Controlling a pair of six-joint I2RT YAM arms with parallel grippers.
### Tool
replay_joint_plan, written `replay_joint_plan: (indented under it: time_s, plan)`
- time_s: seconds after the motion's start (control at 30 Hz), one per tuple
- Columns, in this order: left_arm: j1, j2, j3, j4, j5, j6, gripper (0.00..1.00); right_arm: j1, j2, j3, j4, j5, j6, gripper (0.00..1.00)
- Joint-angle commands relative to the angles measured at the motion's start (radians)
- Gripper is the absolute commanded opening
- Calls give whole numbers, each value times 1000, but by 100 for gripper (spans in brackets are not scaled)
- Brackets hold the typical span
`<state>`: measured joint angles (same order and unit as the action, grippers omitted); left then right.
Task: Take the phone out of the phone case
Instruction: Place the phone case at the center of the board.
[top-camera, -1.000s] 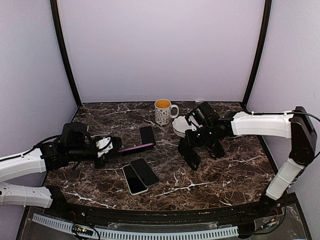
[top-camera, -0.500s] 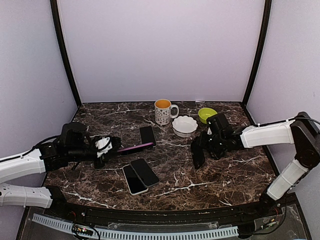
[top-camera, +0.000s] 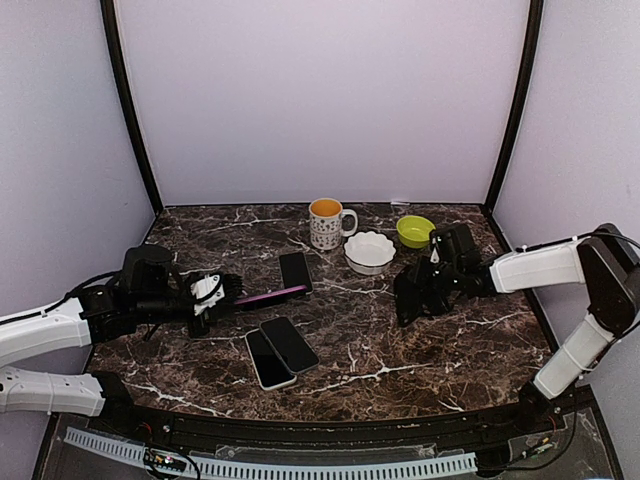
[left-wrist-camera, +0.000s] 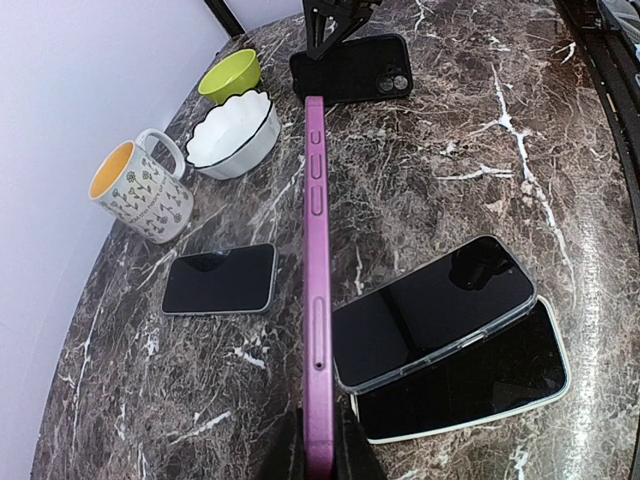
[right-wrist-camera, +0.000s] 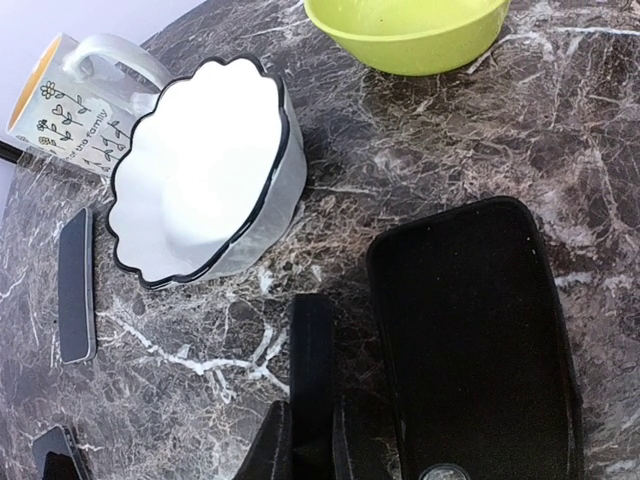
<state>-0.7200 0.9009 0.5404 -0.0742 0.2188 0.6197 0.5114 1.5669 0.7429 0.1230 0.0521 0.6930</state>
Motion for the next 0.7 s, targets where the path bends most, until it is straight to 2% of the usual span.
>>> replay_joint_plan:
  time_s: [0.0,0.67]
  plan:
    - [4,-10,2,71,7,-8,0,-7,62,33,-8,-31,-49,1]
    - [4,-1,1,71,9,-9,0,-5,238,56,56,-208,38,0]
